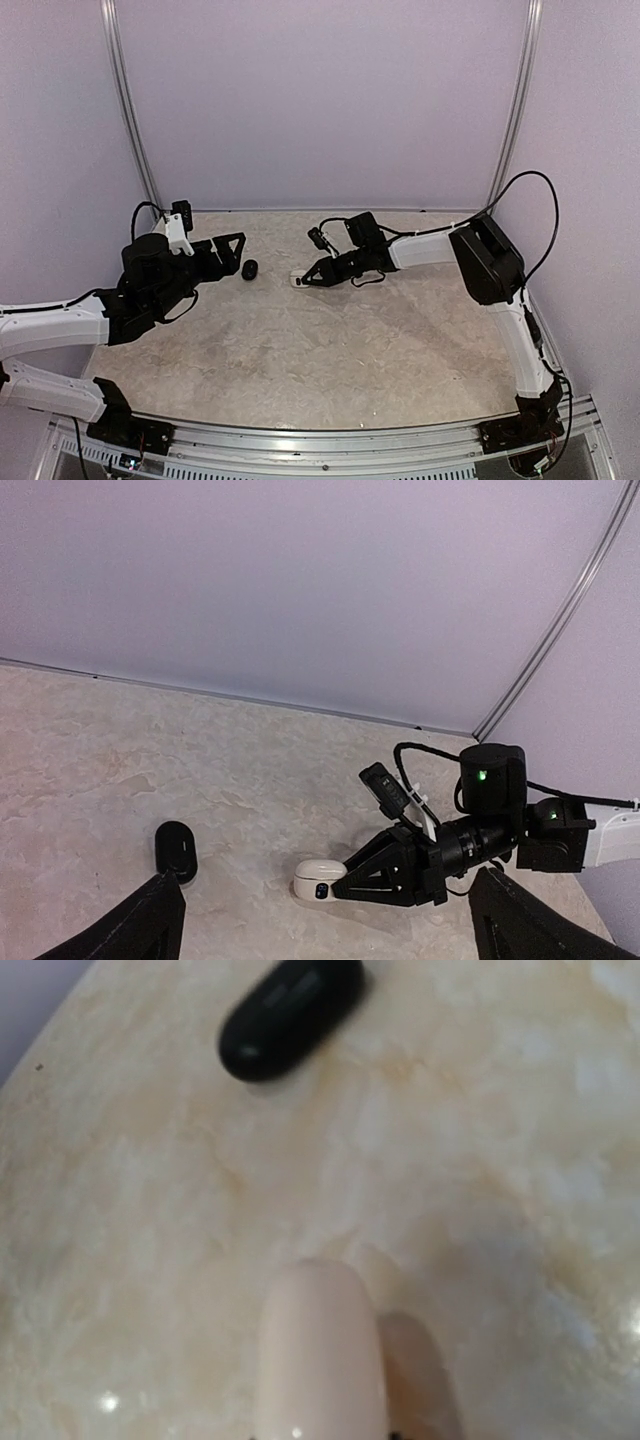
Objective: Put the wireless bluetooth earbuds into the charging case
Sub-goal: Place the charging case with the earbuds at the center of the board, then reset both arms
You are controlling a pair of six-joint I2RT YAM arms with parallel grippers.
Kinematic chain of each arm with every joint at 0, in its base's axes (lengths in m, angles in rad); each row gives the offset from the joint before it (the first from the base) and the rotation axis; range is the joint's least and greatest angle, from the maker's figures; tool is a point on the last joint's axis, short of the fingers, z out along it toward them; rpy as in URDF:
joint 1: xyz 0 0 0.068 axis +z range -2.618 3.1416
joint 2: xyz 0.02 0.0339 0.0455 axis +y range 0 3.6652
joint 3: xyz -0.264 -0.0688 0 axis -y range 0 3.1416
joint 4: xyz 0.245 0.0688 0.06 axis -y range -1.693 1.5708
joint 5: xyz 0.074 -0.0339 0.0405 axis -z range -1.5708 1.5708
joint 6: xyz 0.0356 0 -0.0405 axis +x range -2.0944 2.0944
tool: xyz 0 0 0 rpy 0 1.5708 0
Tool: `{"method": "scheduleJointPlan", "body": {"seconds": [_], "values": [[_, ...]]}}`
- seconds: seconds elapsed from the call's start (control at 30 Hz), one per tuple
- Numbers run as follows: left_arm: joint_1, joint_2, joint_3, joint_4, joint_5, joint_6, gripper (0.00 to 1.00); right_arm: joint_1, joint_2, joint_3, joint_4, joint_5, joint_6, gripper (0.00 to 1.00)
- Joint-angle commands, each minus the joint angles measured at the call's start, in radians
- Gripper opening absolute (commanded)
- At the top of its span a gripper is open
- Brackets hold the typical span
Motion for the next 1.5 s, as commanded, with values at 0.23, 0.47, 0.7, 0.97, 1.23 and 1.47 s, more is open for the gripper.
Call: {"method": "scheduleJointPlan", "body": {"seconds": [0.23, 0.47, 0.7, 0.97, 1.23, 1.47], "values": [[0.011, 0.001, -0.005, 0.011, -0.004, -0.001, 0.99, -0.031, 0.05, 0.057, -0.061, 0.02, -0.001, 0.32], [0.011, 0.011, 0.002, 0.009, -0.004, 0.002, 0.99, -0.046, 0.049, 0.068, -0.083, 0.056, -0.011, 0.43], [0.026, 0.028, 0.043, -0.055, 0.004, -0.018, 0.99, -0.079, -0.013, 0.048, -0.094, 0.087, -0.024, 0.56], [0.077, 0.11, 0.185, -0.226, 0.08, 0.015, 0.99, -0.108, -0.265, -0.109, -0.073, 0.161, -0.087, 0.94], [0.077, 0.209, 0.287, -0.288, 0.075, 0.053, 0.99, -0.186, -0.657, -0.478, 0.073, 0.195, -0.05, 1.0], [0.038, 0.259, 0.206, -0.16, 0.072, 0.015, 0.99, -0.205, -0.937, -0.805, 0.173, 0.245, -0.034, 1.0]]}}
